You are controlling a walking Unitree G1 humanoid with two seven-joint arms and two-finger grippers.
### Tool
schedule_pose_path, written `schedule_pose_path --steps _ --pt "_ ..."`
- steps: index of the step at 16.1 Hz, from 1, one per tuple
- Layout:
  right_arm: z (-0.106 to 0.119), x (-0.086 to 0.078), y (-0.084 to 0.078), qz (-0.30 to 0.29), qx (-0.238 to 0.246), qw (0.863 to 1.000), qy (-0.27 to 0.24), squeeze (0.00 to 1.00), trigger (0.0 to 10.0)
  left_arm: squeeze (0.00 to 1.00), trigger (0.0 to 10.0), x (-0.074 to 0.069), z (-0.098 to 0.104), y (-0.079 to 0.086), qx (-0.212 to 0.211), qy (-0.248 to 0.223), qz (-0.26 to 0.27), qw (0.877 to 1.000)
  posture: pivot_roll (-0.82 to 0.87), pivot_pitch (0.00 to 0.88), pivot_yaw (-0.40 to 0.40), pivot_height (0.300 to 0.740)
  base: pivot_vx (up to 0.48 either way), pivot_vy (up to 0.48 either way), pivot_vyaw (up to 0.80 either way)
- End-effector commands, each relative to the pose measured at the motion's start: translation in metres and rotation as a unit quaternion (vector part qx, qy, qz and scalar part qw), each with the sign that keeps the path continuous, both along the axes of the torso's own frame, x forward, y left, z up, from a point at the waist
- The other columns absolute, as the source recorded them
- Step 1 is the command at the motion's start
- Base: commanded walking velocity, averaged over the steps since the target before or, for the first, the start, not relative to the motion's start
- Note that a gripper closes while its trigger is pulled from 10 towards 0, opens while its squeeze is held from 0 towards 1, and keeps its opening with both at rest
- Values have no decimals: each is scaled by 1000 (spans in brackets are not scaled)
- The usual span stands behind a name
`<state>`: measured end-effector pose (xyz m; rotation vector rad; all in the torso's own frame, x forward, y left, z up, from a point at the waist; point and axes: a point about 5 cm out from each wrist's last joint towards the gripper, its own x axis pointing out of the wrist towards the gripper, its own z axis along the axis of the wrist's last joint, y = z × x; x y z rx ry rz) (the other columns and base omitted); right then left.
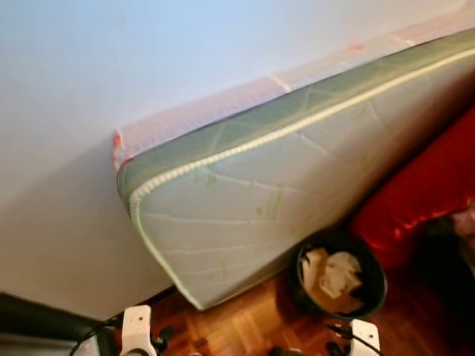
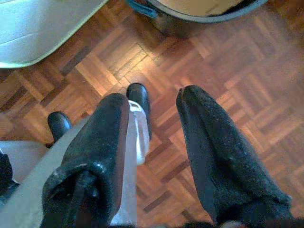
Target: Clean up the room
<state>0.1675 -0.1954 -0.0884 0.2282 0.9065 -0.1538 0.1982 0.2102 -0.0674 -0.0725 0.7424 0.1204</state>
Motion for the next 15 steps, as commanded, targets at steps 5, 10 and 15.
schedule_pose_path --steps 5,10,15 --pt "11 12 -36 -3 0 1000 11 0 10000 0 10000 -12 -11 -1 -16 73 -9 997 60 0 -63 740 0 -385 -473" --pt "11 11 -35 3 0 1000 13 0 10000 0 10000 -21 -12 9 -14 70 -11 997 52 0 -53 740 0 -385 -784" --pt "10 11 -33 -3 1 1000 13 0 10000 0 10000 -30 -14 17 -11 76 -14 997 52 0 -42 740 0 -385 -309"
